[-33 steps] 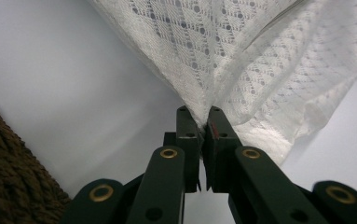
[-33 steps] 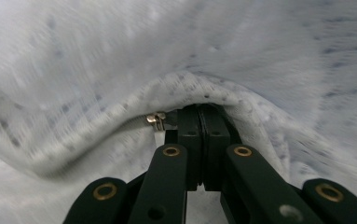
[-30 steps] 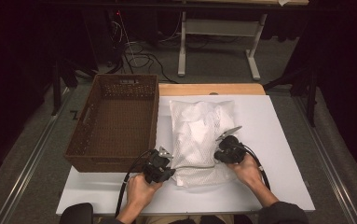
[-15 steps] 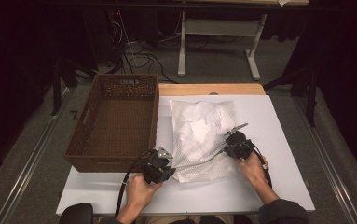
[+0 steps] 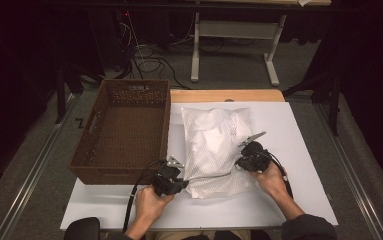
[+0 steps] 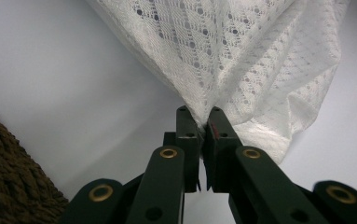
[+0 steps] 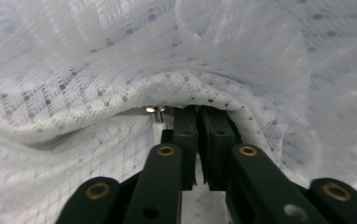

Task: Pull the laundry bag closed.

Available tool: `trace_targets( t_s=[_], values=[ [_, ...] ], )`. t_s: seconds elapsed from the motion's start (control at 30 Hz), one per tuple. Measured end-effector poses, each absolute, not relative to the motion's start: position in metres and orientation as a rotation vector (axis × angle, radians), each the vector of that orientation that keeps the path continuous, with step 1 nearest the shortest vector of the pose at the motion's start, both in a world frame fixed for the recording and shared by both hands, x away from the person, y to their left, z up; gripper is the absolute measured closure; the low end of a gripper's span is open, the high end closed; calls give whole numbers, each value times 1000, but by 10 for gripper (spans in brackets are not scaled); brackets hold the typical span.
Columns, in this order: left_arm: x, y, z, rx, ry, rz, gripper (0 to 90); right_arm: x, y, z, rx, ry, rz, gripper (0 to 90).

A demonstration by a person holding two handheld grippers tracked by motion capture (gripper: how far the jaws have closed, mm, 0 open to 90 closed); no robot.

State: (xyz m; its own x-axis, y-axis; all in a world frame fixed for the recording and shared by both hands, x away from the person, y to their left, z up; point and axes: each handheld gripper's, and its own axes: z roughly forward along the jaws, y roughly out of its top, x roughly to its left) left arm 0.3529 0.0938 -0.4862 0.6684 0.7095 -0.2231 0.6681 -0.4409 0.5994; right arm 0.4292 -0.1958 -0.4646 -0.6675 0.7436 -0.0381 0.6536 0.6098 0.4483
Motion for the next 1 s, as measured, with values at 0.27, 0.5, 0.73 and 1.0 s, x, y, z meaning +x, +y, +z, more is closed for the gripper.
trace_targets(
  t_s=[0.27, 0.5, 0.73, 1.0],
  values=[
    [356, 96, -487, 2226, 1050, 65, 849, 411, -217, -452, 1137, 2575, 648, 816],
    [355, 96, -487, 2213, 1061, 62, 844, 409, -223, -447, 1148, 2514, 645, 765],
    [355, 101, -484, 2202, 1065, 71, 837, 410, -218, -450, 1106, 2500, 569, 739],
    [354, 101, -482, 2199, 1054, 82, 837, 415, -220, -460, 1138, 2508, 515, 678]
  ],
)
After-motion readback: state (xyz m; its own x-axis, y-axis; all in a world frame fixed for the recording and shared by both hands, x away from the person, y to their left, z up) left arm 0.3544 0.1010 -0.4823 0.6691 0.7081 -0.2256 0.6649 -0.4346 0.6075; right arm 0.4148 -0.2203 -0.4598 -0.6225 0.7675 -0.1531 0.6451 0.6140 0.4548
